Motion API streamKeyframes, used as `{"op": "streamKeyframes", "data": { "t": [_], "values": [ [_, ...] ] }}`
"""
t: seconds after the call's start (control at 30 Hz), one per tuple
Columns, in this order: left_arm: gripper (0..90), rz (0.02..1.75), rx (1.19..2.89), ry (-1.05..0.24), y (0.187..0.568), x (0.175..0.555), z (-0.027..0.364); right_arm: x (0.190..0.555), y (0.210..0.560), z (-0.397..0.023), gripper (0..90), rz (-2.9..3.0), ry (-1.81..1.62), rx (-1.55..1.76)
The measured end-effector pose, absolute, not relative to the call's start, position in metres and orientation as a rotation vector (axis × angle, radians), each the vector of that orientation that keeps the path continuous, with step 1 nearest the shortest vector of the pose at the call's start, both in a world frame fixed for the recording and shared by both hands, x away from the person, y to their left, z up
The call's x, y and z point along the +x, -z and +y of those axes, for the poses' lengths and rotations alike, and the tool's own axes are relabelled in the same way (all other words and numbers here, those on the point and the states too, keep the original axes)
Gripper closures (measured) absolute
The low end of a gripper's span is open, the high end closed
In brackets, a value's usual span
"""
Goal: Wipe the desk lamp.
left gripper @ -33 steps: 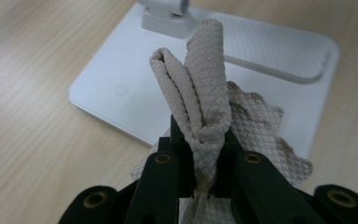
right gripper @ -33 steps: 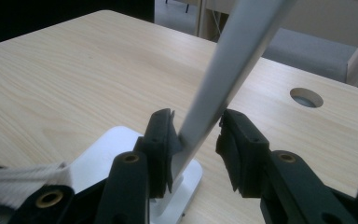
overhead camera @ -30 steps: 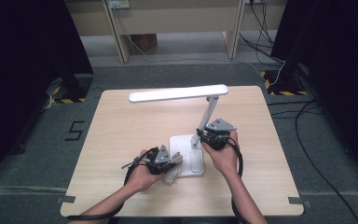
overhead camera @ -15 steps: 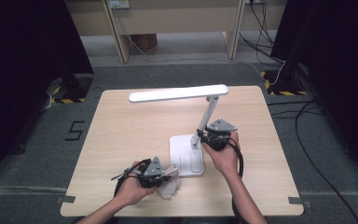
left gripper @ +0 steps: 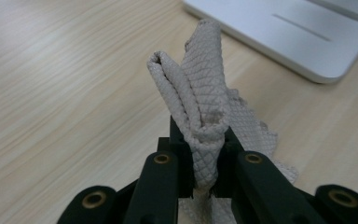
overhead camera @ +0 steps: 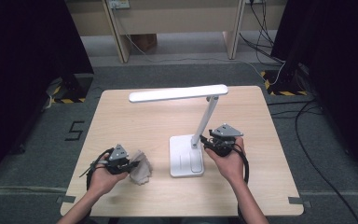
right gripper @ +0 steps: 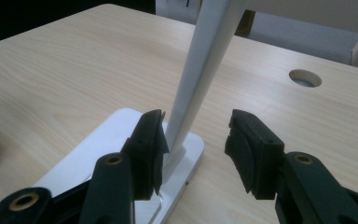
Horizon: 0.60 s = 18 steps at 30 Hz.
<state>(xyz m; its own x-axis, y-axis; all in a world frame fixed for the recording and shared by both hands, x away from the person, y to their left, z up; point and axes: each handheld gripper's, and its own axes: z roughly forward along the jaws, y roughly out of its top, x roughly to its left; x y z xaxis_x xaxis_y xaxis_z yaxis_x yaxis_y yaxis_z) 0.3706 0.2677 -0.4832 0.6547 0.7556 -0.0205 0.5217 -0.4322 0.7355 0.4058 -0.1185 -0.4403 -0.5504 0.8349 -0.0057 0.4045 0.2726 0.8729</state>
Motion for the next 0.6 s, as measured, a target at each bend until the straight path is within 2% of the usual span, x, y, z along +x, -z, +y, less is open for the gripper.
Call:
{"op": "streamKeyframes", "data": {
  "t": [0.17, 0.27, 0.37, 0.47, 0.6],
  "values": [
    [80.9, 1.074, 2.123, -0.352, 0.492, 0.385, 0.278, 0.401, 0.45, -0.122, 56.0, 2.103, -1.197, 1.131],
    [76.4, 1.101, 2.115, -0.354, 0.495, 0.391, 0.278, 0.4, 0.459, -0.122, 57.8, 2.125, -1.184, 1.154],
    [65.4, 1.117, 2.102, -0.369, 0.496, 0.394, 0.276, 0.399, 0.467, -0.122, 58.8, 2.149, -1.164, 1.169],
    [48.0, 1.122, 2.083, -0.366, 0.495, 0.394, 0.275, 0.398, 0.473, -0.122, 59.5, 2.168, -1.155, 1.182],
    [35.7, 1.126, 2.048, -0.4, 0.486, 0.392, 0.277, 0.395, 0.479, -0.122, 61.9, 2.195, -1.141, 1.198]
  ]
}}
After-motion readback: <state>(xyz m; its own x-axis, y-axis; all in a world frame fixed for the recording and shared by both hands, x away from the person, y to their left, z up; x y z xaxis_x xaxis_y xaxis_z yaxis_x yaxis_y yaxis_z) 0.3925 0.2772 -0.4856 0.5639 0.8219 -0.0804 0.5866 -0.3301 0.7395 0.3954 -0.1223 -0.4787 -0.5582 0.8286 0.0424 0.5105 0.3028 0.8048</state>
